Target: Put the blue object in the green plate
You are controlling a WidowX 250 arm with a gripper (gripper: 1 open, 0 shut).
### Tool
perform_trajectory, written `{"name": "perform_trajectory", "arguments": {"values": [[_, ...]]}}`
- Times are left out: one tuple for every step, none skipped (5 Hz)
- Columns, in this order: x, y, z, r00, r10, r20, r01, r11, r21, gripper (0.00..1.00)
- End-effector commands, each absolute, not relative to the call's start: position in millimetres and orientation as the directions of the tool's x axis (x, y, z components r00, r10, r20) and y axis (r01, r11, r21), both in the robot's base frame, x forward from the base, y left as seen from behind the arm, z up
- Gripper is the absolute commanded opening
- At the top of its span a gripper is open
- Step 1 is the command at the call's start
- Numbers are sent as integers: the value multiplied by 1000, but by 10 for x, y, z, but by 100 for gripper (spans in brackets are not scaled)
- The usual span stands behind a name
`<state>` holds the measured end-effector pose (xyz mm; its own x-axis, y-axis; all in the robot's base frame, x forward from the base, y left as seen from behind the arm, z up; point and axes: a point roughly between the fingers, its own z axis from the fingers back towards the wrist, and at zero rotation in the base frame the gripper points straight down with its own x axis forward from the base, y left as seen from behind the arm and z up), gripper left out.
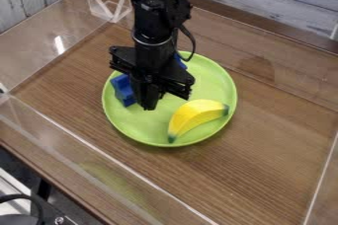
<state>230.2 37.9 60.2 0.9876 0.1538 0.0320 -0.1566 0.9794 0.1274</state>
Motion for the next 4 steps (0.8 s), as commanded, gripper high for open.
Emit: {"name": "perform_trajectory", "arguments": {"values": [[2353, 386, 760, 988, 143, 65, -151, 978, 142, 100], [2359, 370, 843, 988, 138, 67, -146, 978, 149, 100], [2385, 369, 927, 988, 135, 75, -145, 977, 154, 0], [2423, 370, 1048, 988, 132, 84, -144, 977, 157, 0]]}}
